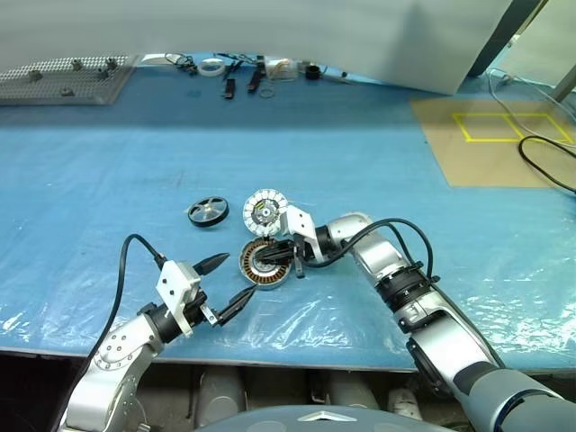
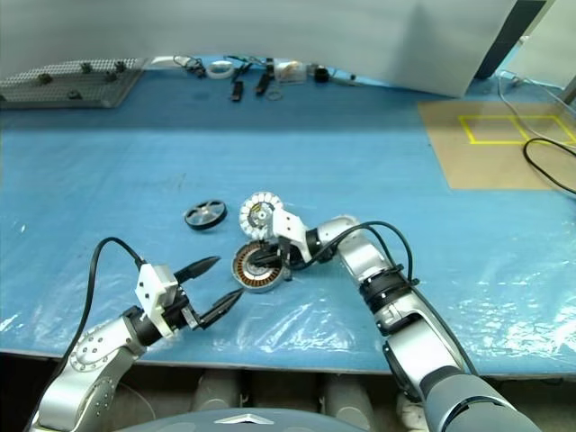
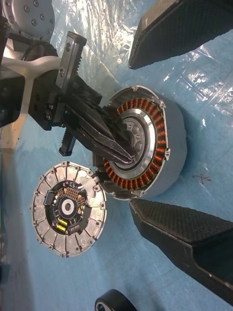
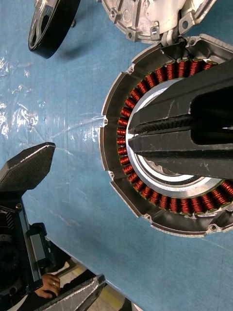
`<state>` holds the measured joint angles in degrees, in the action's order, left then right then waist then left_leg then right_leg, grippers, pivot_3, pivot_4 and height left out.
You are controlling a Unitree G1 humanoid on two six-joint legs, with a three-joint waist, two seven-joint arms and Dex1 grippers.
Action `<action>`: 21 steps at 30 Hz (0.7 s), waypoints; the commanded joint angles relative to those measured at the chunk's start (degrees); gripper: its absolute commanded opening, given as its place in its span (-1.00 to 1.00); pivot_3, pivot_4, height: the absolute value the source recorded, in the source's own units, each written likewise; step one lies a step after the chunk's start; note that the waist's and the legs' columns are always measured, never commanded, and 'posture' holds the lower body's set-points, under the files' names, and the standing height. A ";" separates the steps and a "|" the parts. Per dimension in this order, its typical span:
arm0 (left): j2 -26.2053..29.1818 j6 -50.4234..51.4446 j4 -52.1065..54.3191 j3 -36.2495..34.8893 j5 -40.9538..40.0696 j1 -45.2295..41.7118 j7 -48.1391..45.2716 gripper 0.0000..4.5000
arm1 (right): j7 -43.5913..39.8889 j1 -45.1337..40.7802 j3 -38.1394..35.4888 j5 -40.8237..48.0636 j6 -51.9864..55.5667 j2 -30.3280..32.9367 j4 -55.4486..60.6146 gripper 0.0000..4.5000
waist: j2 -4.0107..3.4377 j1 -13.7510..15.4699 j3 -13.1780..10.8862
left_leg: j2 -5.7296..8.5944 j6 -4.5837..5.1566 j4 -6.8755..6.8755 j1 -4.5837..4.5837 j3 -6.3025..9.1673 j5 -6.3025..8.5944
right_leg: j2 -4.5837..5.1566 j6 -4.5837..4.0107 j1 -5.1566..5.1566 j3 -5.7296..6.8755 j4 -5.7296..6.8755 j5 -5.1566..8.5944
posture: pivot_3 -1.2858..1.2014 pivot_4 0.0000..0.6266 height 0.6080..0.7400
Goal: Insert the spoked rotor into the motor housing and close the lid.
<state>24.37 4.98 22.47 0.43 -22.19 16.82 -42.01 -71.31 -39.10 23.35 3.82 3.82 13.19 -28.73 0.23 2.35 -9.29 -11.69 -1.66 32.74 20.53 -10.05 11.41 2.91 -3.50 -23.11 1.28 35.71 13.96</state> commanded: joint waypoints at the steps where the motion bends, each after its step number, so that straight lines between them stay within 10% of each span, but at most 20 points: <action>1: -0.03 -0.64 2.28 0.10 -0.04 0.01 0.40 1.00 | 2.28 0.05 2.41 -4.85 -2.27 0.43 -4.84 -0.99 | 0.00 0.01 0.00 | 0.00 0.00 0.00 -0.04 0.00 0.00 | 0.00 0.00 0.03 0.00 0.00 0.00 | 0.03 -0.52 1.00; 21: 0.39 2.14 4.05 0.27 -0.53 -1.81 1.44 1.00 | 0.12 2.60 2.41 -4.15 -5.23 2.11 -2.24 -0.99 | 0.01 0.16 0.12 | 0.03 -0.01 -0.16 -0.68 0.07 0.02 | 0.09 0.05 0.70 -0.04 -0.21 0.04 | 0.03 -0.52 1.00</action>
<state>24.49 7.02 24.13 0.56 -22.23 15.55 -40.77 -69.51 -38.63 24.59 0.58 -2.07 13.80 -29.48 0.24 2.51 -9.18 -11.65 -1.67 32.56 19.92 -9.99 11.43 3.00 -3.45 -22.47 1.24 35.49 14.00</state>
